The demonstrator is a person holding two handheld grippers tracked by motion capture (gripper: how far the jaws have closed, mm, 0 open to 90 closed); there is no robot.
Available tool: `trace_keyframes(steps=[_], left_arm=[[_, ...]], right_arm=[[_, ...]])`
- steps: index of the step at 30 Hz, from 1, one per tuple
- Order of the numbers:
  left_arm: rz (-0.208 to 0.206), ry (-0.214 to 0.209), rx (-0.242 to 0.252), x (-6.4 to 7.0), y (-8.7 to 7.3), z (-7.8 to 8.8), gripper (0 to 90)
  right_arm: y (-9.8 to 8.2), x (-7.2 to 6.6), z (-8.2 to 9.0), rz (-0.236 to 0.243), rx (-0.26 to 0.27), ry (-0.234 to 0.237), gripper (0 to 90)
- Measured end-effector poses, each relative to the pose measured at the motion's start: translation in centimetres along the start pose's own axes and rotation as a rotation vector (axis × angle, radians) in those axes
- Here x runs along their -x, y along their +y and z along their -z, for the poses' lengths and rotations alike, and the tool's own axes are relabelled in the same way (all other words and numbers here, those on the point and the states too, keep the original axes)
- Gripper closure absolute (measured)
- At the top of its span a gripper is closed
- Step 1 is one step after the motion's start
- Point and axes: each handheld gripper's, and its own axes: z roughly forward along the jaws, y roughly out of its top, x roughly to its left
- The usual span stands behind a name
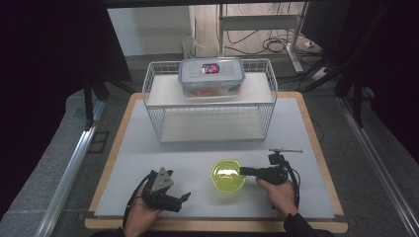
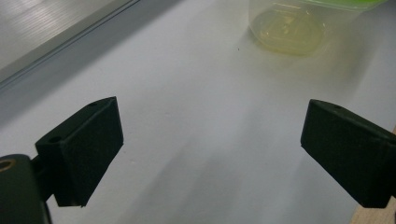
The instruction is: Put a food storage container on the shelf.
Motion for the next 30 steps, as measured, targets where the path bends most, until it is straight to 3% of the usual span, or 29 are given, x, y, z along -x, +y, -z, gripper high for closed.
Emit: trace_keyframes(steps=[4, 17, 30], left_arm=[[0.001, 0.002, 0.006, 0.0, 0.0, 0.1, 5.4], [0.002, 0.006, 0.012, -0.1, 0.0, 0.3, 5.4], [0.0, 0.007, 0.022, -0.1, 0.1, 0.4, 5.3]], right_arm=[[0.2, -0.2, 0.3, -0.02, 0.03, 0.049, 81.3], [2.7, -2.3, 1.5, 0.019, 0.057, 0.078, 81.3], [5.6, -4.7, 3.1, 0.06, 0.127, 0.112, 81.3]])
